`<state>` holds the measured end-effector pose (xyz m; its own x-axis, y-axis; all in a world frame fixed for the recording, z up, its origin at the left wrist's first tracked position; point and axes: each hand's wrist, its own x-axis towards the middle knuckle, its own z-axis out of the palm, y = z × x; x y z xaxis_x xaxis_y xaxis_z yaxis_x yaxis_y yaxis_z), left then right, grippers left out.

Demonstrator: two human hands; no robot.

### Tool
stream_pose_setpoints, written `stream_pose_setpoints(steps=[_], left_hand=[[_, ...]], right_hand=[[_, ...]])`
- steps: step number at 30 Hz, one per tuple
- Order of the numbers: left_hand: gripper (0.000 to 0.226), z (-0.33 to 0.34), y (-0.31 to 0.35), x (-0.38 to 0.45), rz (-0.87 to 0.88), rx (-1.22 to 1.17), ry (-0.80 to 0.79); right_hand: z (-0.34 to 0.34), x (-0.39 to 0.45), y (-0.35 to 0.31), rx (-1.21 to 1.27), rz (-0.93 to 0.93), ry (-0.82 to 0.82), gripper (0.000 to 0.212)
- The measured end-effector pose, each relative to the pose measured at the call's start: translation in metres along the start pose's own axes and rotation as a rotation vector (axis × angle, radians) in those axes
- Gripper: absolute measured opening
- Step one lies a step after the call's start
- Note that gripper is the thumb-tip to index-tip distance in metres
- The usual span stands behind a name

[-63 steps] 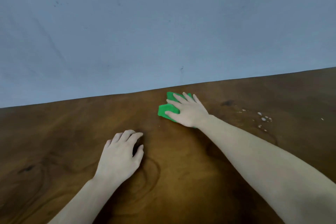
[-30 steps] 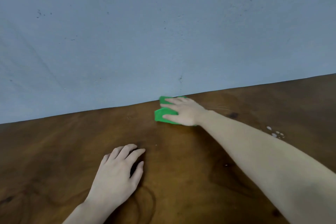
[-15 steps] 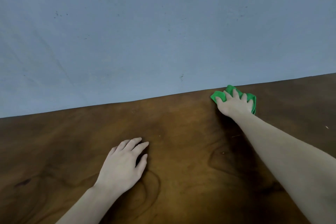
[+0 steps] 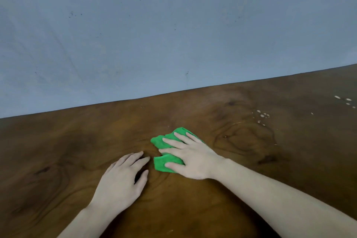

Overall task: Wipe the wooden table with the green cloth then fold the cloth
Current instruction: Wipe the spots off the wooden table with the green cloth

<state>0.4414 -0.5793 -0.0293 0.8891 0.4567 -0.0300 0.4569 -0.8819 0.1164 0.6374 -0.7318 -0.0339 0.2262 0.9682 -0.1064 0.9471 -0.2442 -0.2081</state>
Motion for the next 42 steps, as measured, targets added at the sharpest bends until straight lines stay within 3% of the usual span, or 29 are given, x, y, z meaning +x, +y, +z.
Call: stream_pose_setpoints(steps=[3, 9, 12, 15, 21, 26, 30, 34, 38, 40, 42], left_hand=[[0.05, -0.002, 0.008, -0.017, 0.029, 0.004, -0.022], [0.052, 0.001, 0.028, -0.051, 0.137, -0.013, -0.044], [0.052, 0.003, 0.035, -0.072, 0.18, -0.028, -0.032], [0.051, 0.005, 0.037, -0.091, 0.21, -0.048, -0.017], [0.049, 0.01, 0.048, -0.121, 0.27, -0.068, 0.0], [0.049, 0.01, 0.064, -0.137, 0.327, -0.081, -0.014], [0.049, 0.012, 0.076, -0.145, 0.361, -0.081, -0.017], [0.049, 0.012, 0.087, -0.15, 0.379, -0.076, -0.017], [0.049, 0.015, 0.095, -0.158, 0.415, -0.078, -0.015], [0.049, 0.017, 0.099, -0.161, 0.417, -0.083, -0.007], [0.048, 0.018, 0.103, -0.161, 0.421, -0.096, 0.002]], right_hand=[[-0.002, -0.052, 0.02, -0.011, 0.147, 0.015, 0.067], [-0.003, -0.13, 0.079, 0.037, 0.739, 0.147, 0.062], [0.001, -0.146, 0.074, 0.056, 0.876, 0.166, 0.065], [0.008, -0.145, 0.034, 0.079, 0.823, 0.16, 0.063], [0.045, -0.183, -0.081, 0.052, 0.52, 0.189, 0.06], [0.065, -0.241, -0.105, 0.022, 0.386, 0.248, 0.058], [0.072, -0.29, -0.06, 0.007, 0.463, 0.305, 0.058], [0.058, -0.336, -0.009, -0.002, 0.714, 0.303, 0.079], [0.054, -0.329, -0.009, 0.015, 0.965, 0.332, 0.091], [0.057, -0.307, -0.029, 0.015, 0.976, 0.378, 0.09], [0.062, -0.284, -0.056, 0.018, 0.859, 0.395, 0.088]])
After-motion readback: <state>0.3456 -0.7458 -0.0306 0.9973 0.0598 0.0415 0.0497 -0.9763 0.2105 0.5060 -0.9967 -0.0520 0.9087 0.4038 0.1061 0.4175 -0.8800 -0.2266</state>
